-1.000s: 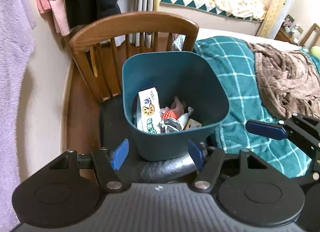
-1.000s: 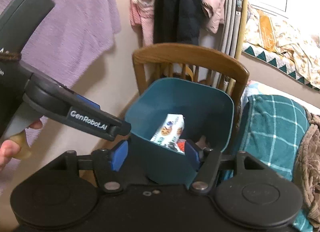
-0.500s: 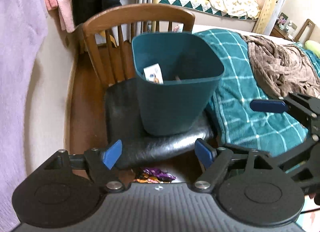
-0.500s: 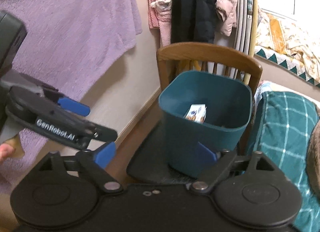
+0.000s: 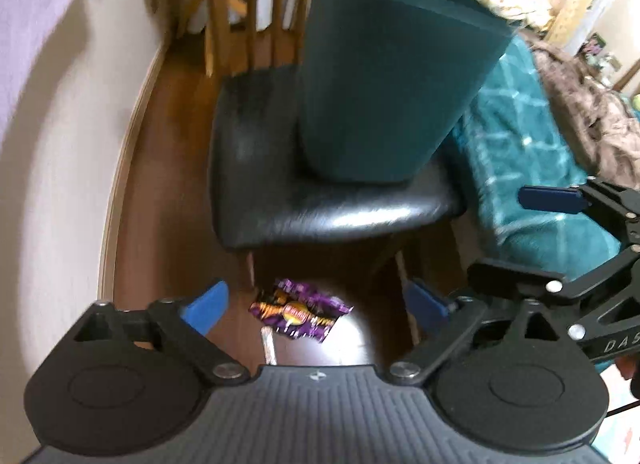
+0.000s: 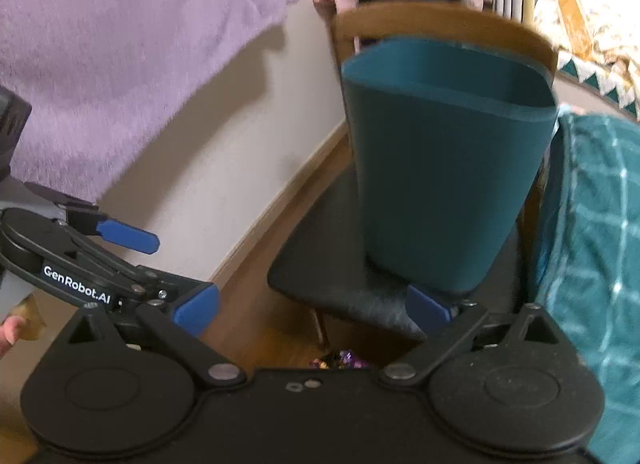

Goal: Collect trash
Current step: 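Lower both tools to the purple chip bag and white stick wrapper, then grasp purple Lay's chip bag with right while left grasps white stick wrapper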

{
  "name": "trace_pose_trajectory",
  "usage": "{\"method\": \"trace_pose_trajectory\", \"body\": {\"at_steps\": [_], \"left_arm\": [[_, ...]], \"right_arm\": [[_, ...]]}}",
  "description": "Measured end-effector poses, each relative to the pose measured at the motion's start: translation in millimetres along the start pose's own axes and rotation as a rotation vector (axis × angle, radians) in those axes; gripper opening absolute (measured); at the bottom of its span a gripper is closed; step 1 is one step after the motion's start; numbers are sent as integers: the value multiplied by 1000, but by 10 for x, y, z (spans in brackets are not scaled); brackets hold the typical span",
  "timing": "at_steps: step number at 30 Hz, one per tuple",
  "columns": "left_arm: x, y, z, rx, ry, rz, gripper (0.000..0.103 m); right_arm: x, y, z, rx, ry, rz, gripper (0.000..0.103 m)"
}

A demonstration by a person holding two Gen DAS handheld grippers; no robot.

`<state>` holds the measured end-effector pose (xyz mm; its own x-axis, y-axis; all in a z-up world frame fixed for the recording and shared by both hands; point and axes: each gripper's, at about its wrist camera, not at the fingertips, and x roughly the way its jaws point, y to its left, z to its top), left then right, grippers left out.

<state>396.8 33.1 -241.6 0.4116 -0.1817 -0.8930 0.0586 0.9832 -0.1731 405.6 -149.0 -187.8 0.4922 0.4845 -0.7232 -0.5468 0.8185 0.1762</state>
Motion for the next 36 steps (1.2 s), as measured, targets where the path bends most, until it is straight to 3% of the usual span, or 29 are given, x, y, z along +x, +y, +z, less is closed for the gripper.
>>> {"method": "trace_pose_trajectory", "body": {"at_steps": [11,17,20,26,30,36], "left_arm": [[1689,401,-824,-54,130,40,98],[2652,465,-1201,4,145,83,98],[3201,527,-1402,26,197,104,98],[4200,733,-1846,5,294,116,98],[4764,836,-2084,-26,348,108,98],[5316,884,-2233,5,377,107,98]], "right_arm": [[1423,-257,-961,-51,169,-52,101],[2387,-484,-1494,-54,220,-61,100],[2899,-562,-1770,-76,253,-58,100],[3822,-669,-2295,-278,327,-36,100],[4278,-732,-2566,-347,351,-34,100],[4709,-764,-2835,-389,371,-34,100]]}}
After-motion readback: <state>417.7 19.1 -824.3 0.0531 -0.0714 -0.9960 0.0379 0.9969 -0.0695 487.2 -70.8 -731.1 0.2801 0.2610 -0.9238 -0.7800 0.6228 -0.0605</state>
